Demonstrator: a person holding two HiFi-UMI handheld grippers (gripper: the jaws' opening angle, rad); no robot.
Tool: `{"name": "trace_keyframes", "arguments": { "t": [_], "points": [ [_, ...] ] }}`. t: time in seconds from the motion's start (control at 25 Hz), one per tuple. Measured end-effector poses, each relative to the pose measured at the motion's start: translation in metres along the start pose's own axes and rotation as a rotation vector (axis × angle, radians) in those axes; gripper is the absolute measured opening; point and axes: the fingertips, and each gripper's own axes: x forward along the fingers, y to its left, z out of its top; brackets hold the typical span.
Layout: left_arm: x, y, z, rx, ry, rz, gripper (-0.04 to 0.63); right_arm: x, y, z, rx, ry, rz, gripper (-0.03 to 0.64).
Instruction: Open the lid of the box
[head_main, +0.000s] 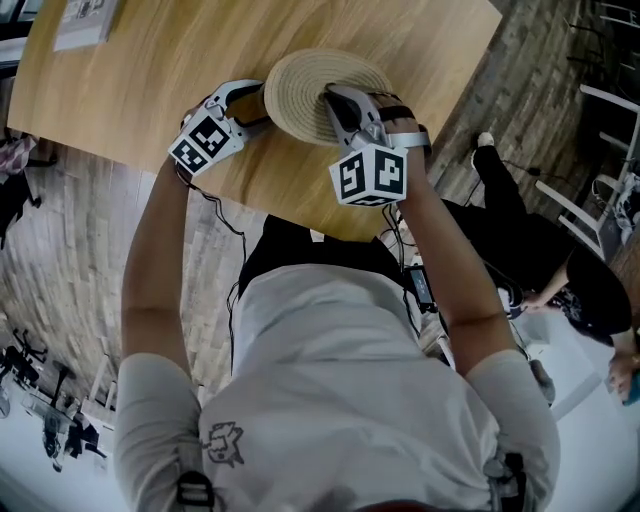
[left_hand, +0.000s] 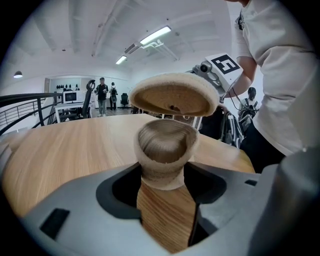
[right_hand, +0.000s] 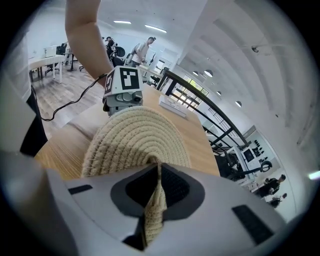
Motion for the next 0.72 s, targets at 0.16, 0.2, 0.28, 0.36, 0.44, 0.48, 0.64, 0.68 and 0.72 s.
{"name": "trace_keyframes", "arguments": {
  "t": [0.16,0.2,0.28,0.36,0.44,0.48,0.64,0.68,0.72],
  "points": [
    [0.001,0.001,-0.002,-0.006,0.009,0.008,0.272,-0.013,-0.008,0.003,0.008,0.003,-0.025,0.026],
    [0.002,0.002,-0.003,-0.006,0.011,0.011,0.272,-0.017,-0.01,0.004,0.01,0.002,-0.032,0.026],
    [0.003,0.002,-0.003,-0.007,0.018,0.015,0.272,-0.026,-0.015,0.006,0.015,0.002,-0.046,0.026],
    [0.003,0.001,-0.005,-0.009,0.03,0.015,0.272,-0.035,-0.017,0.007,0.021,0.004,-0.056,0.026],
    [0.004,0.001,-0.009,-0.013,0.047,0.012,0.273,-0.041,-0.019,0.009,0.024,0.008,-0.064,0.026],
    [0.004,0.002,-0.011,-0.016,0.055,0.011,0.273,-0.043,-0.02,0.009,0.024,0.01,-0.068,0.026],
    [0.003,0.002,-0.011,-0.036,0.068,0.013,0.279,-0.055,-0.022,0.011,0.032,0.013,-0.08,0.026],
    [0.003,0.0,-0.01,-0.041,0.07,0.014,0.279,-0.058,-0.022,0.012,0.039,0.011,-0.082,0.026],
    [0.002,-0.001,-0.01,-0.046,0.07,0.014,0.279,-0.062,-0.023,0.012,0.047,0.009,-0.085,0.026]
  ]
}}
